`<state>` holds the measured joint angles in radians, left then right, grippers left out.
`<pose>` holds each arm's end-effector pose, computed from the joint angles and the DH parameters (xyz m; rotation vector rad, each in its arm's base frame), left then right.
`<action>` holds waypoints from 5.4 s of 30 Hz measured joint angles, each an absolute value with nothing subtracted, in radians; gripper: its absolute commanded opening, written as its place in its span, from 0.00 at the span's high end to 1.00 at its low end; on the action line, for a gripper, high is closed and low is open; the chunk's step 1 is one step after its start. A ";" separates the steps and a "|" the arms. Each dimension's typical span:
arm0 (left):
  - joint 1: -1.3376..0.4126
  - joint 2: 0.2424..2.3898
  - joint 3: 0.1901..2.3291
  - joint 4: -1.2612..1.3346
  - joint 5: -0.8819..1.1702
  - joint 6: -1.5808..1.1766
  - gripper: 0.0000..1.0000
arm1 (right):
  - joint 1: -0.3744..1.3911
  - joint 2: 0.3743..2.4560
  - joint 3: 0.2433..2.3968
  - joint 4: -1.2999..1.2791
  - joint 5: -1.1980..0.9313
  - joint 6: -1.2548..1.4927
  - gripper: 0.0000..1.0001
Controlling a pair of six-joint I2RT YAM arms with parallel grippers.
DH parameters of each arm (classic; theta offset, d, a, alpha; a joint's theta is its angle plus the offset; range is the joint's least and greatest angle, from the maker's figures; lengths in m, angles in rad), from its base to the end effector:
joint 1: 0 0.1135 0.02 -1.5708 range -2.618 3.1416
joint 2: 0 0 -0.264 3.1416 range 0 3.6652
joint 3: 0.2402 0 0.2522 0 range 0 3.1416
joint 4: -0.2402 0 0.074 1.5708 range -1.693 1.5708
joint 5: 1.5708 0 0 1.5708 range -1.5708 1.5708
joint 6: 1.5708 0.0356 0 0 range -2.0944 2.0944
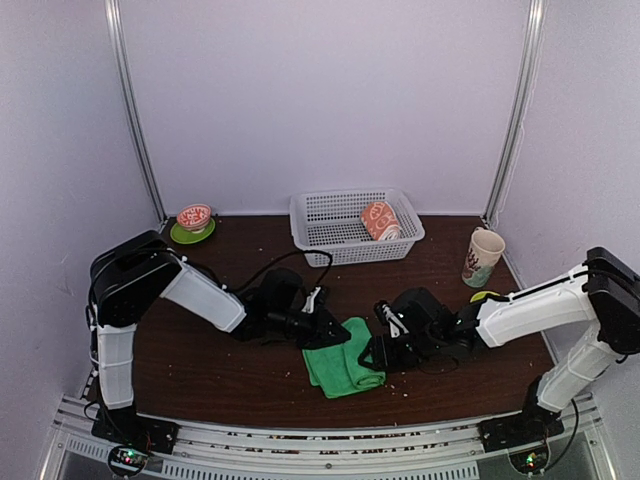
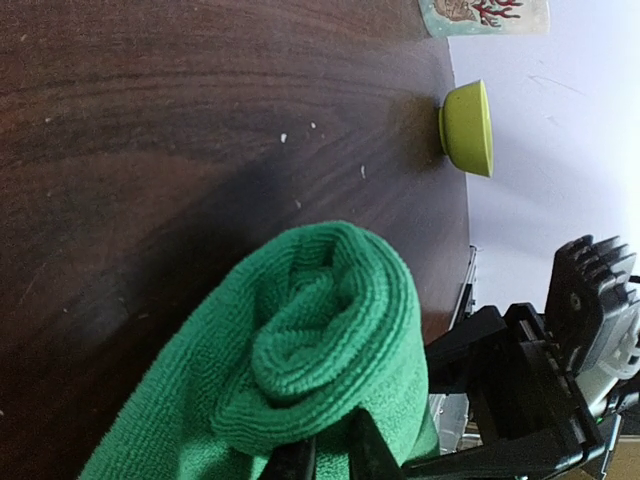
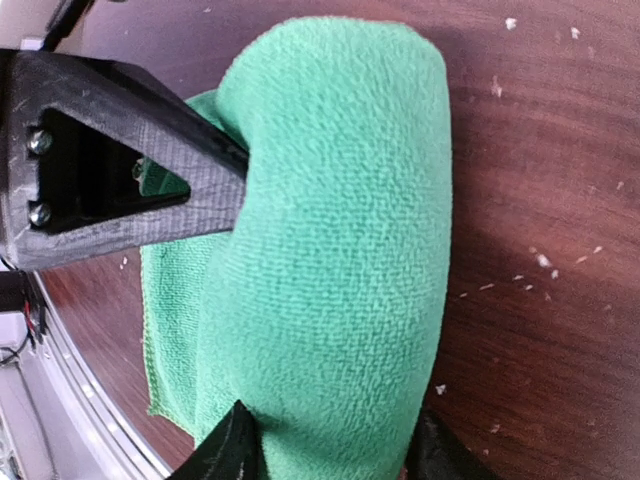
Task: Roll the towels
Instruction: Roll the towel at the center of the board.
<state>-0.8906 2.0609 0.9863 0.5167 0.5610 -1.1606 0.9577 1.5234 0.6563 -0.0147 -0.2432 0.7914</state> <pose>0.2381 -0.3245 0.1044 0.0614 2.6151 -1.6110 0.1545 0.2345 0.1455 -0.3446 2.6993 0.9615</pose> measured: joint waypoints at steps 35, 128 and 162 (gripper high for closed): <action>-0.889 1.951 0.974 0.562 0.499 -1.211 0.80 | 1.171 1.833 1.164 -0.765 0.462 0.636 1.00; -0.865 1.872 0.943 0.358 0.468 -1.064 0.80 | 0.997 1.830 1.244 -0.687 0.115 0.625 1.00; -0.867 2.092 1.141 0.496 0.584 -1.161 0.84 | 1.010 1.852 1.284 -0.736 0.146 0.631 0.82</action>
<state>-0.8669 2.0922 1.1408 0.4957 0.5838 -1.1610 1.0096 1.8519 1.2842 -0.7364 0.1463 0.6312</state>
